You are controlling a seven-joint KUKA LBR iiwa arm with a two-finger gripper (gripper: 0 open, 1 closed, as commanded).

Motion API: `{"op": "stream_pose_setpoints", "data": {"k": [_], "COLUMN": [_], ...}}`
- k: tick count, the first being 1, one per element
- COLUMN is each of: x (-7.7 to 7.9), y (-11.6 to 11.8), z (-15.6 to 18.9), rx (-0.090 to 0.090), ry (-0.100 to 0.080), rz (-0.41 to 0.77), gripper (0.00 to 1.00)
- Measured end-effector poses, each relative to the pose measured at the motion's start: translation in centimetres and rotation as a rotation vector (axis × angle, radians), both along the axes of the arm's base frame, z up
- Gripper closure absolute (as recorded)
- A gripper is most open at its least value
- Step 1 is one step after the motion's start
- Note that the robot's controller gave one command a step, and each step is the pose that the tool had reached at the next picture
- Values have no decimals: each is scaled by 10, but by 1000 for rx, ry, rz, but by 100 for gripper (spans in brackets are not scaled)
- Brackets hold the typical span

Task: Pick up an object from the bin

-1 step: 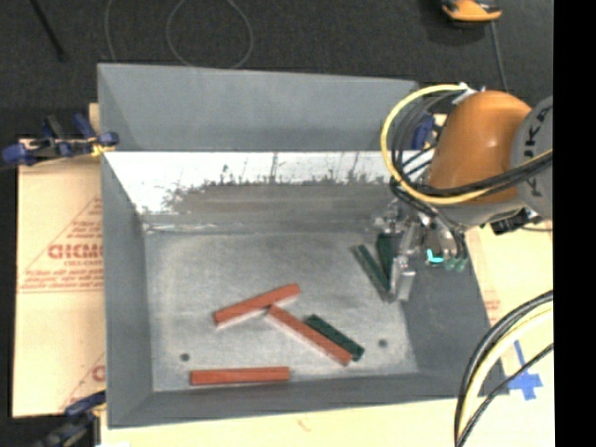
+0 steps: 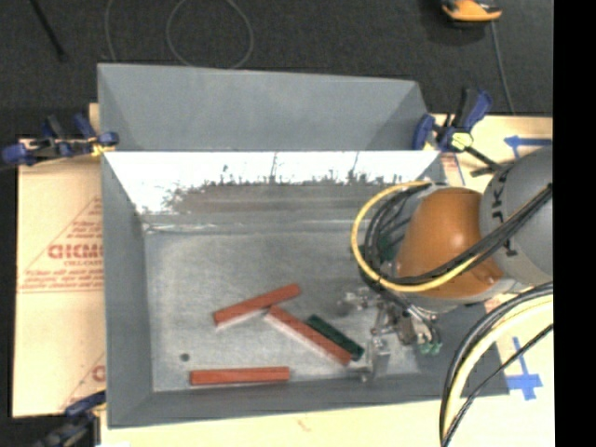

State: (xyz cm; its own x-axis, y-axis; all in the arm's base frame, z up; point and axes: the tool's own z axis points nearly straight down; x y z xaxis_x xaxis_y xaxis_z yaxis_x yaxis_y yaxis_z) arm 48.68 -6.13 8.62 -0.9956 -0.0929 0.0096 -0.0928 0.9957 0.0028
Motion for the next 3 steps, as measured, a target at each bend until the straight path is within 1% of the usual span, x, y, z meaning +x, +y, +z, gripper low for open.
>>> {"op": "stream_pose_setpoints", "data": {"k": [1,2,3], "x": [-3,-4,3], "y": [31,30,41], "z": [-16,-16,145], "rx": [-2,-3,-2], "ry": [-16,-14,-21], "rz": [-185,-182,-154], "gripper": [0,100,100]}}
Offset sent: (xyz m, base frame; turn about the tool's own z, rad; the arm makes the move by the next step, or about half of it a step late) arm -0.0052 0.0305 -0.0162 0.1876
